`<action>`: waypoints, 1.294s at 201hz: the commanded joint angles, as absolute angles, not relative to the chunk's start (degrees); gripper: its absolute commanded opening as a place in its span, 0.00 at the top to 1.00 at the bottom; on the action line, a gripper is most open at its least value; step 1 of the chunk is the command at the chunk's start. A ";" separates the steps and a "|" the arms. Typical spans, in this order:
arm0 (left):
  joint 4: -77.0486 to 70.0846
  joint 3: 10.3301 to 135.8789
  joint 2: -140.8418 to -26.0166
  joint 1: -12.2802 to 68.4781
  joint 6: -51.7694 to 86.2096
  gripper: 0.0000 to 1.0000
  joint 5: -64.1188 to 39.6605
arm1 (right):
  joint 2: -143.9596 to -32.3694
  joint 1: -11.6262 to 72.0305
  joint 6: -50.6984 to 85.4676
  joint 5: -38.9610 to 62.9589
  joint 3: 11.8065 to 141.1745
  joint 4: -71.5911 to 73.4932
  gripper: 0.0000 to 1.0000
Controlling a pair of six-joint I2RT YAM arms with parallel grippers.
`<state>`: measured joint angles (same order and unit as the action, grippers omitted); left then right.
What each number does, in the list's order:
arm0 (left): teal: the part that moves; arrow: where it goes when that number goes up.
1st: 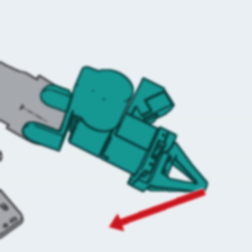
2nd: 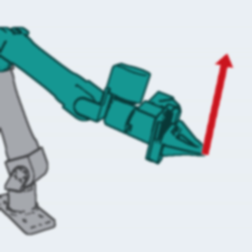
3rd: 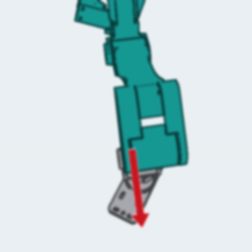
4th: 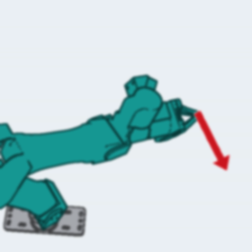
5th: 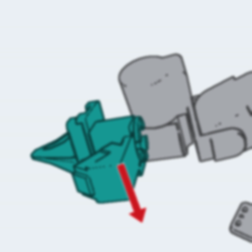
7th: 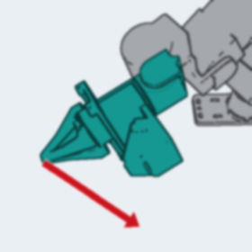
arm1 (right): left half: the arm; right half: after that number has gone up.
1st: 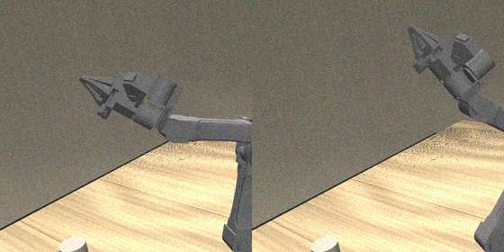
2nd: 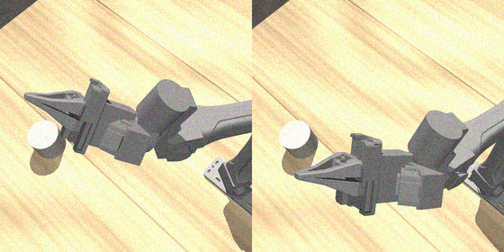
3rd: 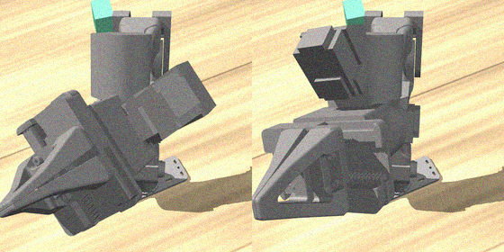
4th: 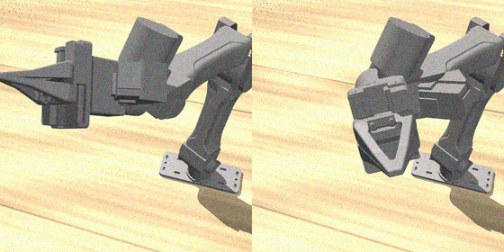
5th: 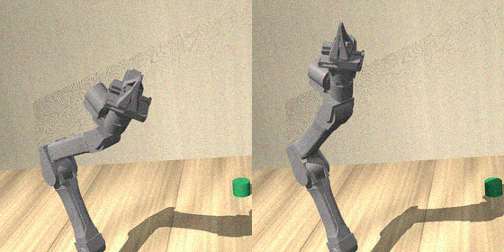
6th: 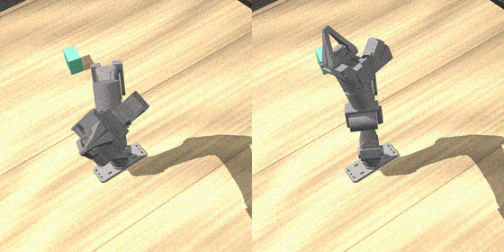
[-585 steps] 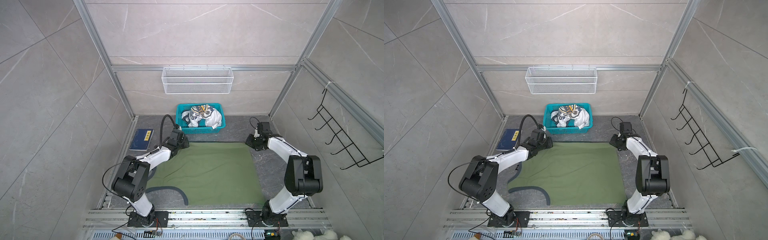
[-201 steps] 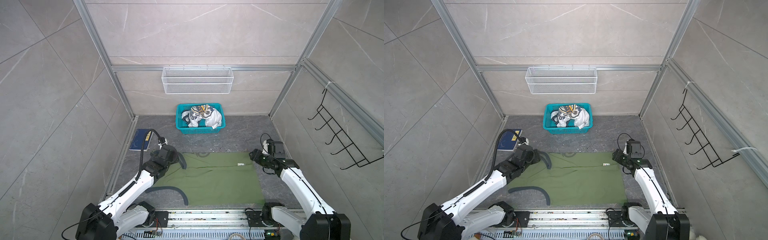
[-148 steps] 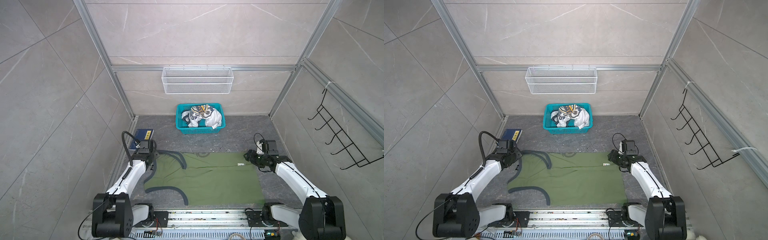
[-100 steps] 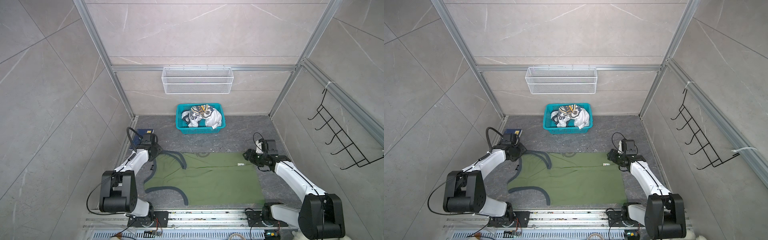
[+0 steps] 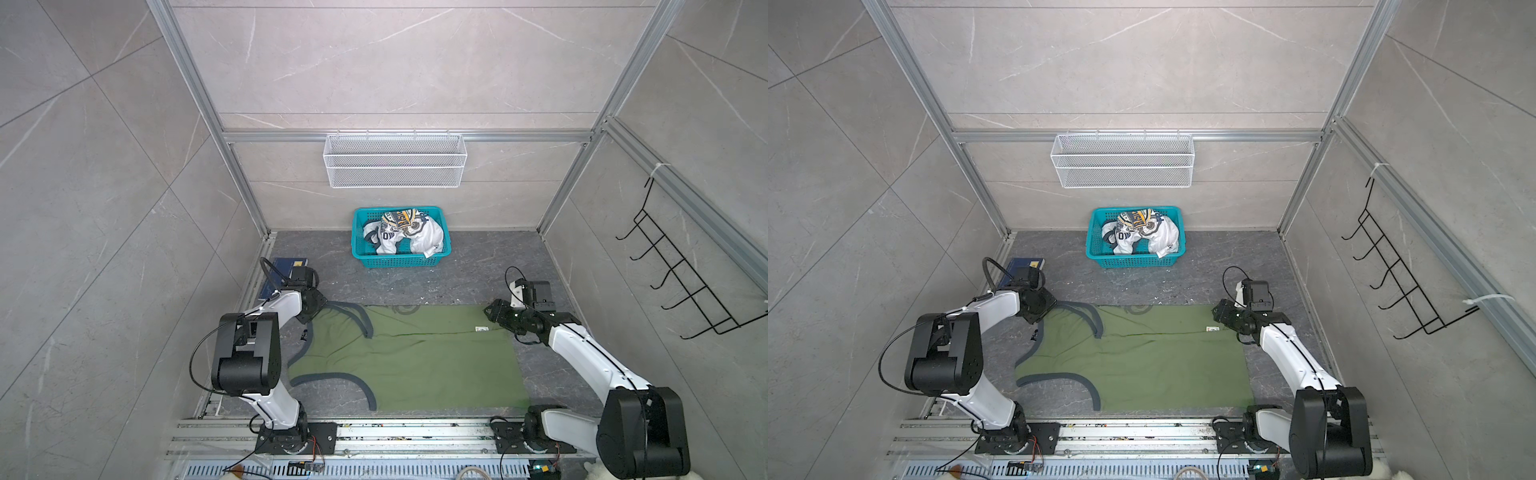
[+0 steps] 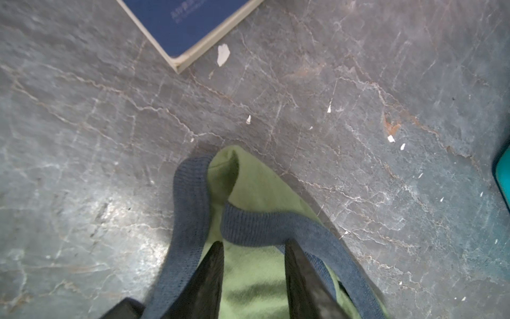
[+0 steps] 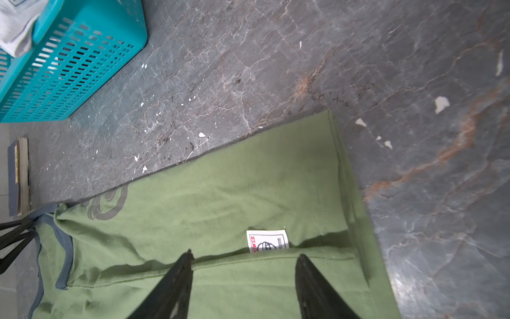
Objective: Fold and stack tank tops
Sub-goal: Smooth out the tank top at the center of the table.
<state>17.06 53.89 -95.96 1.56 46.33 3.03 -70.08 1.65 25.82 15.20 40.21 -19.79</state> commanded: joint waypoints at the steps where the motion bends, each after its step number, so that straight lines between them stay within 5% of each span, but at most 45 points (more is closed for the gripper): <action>1: 15.80 55.98 -96.57 1.13 45.64 0.65 4.84 | -70.66 1.95 24.65 16.68 39.28 -18.98 0.40; 84: 13.91 57.46 -98.60 0.77 41.77 0.67 5.87 | -71.31 2.01 24.17 19.08 39.61 -19.08 0.40; 200: 14.76 57.46 -95.02 0.79 40.86 1.00 5.62 | -71.22 1.98 24.14 18.41 40.47 -19.83 0.40; 260: 15.33 52.59 -86.40 0.96 41.19 1.00 4.49 | -71.17 1.94 24.26 18.22 40.34 -19.68 0.40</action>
<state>14.94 54.96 -91.39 1.08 41.56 4.69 -71.22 1.65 25.43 18.26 39.97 -19.42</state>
